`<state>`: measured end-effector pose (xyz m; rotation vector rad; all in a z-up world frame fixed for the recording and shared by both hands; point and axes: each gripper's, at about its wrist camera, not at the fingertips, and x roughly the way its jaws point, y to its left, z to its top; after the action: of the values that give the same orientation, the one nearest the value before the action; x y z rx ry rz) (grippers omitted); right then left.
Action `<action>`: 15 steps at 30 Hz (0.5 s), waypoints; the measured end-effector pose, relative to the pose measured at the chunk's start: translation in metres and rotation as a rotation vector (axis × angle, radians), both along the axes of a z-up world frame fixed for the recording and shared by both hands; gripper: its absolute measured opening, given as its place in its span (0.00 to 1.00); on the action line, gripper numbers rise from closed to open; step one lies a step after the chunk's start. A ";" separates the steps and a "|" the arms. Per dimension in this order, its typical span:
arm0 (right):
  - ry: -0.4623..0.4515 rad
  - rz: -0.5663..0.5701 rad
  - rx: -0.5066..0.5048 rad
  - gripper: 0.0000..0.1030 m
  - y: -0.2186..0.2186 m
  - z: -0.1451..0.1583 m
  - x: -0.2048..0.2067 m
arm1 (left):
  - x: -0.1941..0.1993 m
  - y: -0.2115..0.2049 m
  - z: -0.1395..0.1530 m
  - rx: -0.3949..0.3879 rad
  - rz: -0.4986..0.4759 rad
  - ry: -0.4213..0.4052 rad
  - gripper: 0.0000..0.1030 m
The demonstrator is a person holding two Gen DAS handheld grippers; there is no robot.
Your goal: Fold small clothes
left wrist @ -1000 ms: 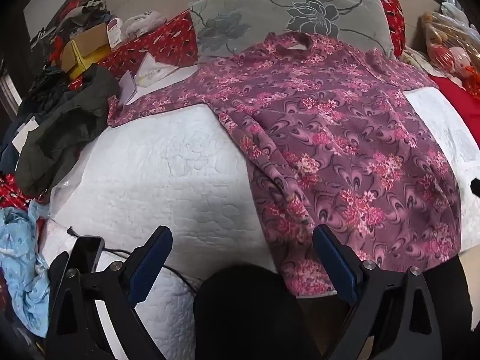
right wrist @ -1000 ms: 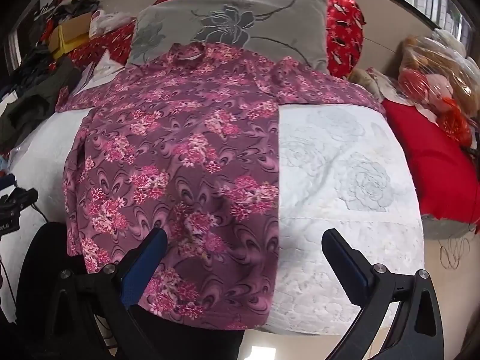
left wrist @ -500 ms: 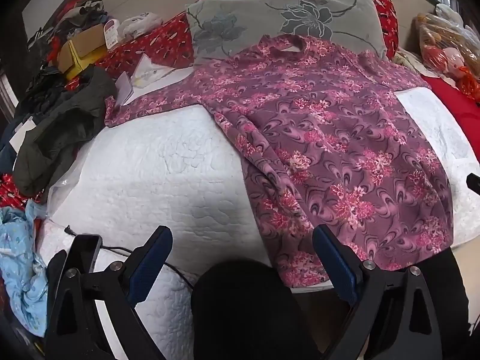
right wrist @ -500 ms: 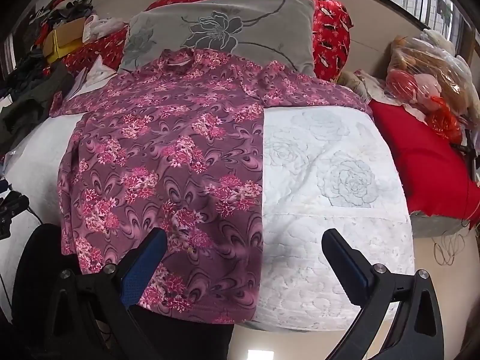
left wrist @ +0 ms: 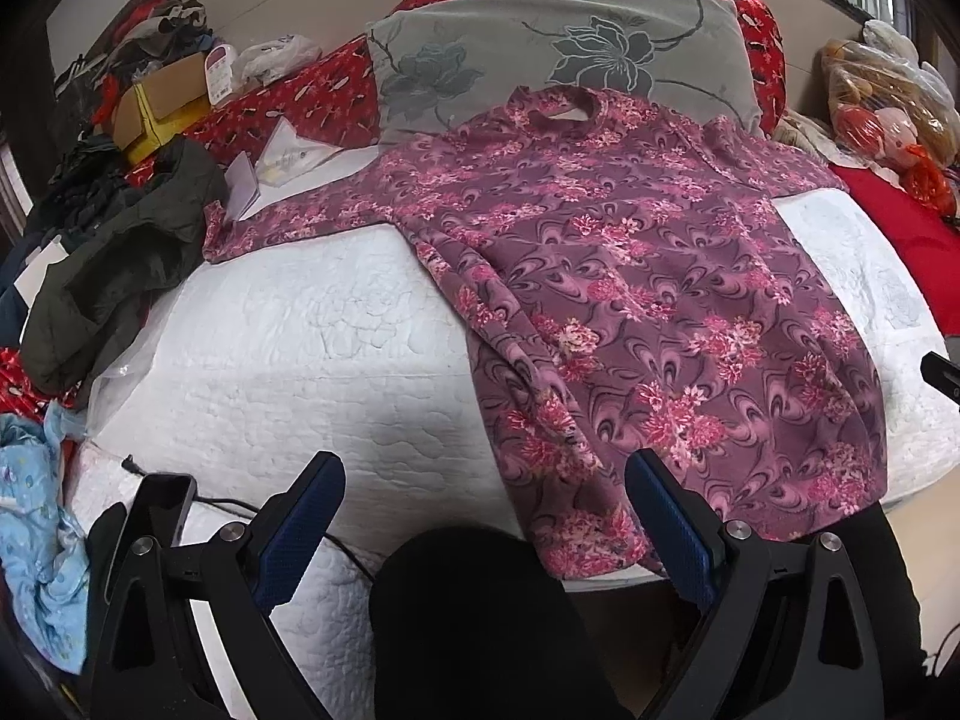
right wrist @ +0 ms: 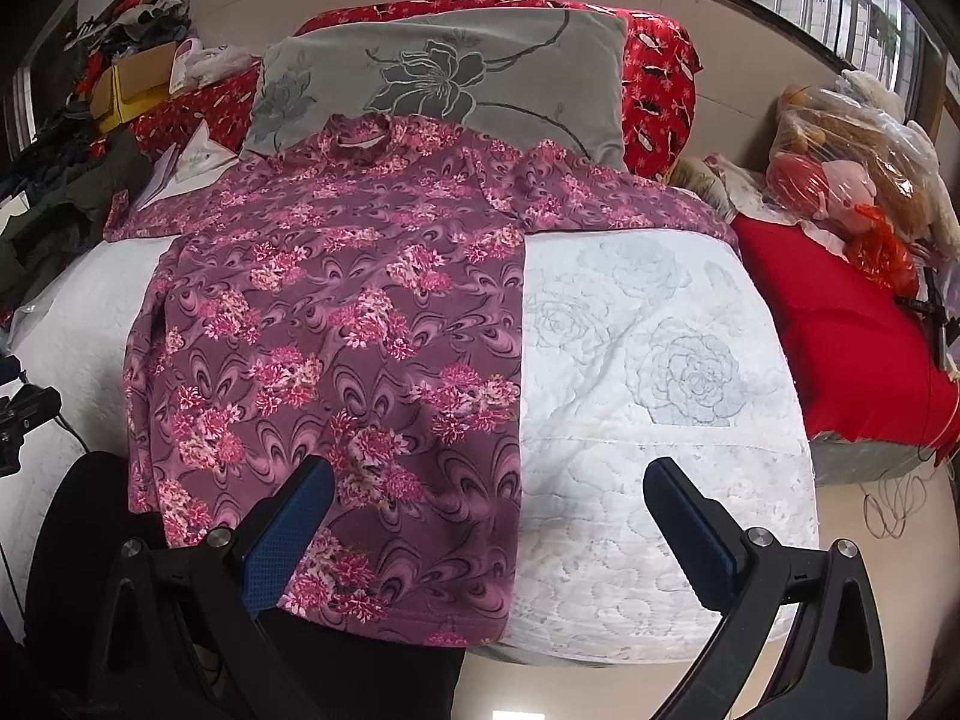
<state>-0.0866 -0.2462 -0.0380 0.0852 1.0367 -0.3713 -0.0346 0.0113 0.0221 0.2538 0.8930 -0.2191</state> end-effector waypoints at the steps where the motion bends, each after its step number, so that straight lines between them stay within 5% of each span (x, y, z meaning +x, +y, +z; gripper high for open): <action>1: -0.002 0.000 0.000 1.00 0.000 0.000 0.000 | 0.000 0.000 0.000 -0.002 0.000 0.002 0.92; 15: -0.014 0.016 -0.009 1.00 0.003 0.002 0.000 | 0.003 -0.003 0.001 -0.006 -0.001 0.008 0.92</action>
<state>-0.0870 -0.2434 -0.0356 0.0718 1.0216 -0.3604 -0.0317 0.0086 0.0227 0.2479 0.9004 -0.2238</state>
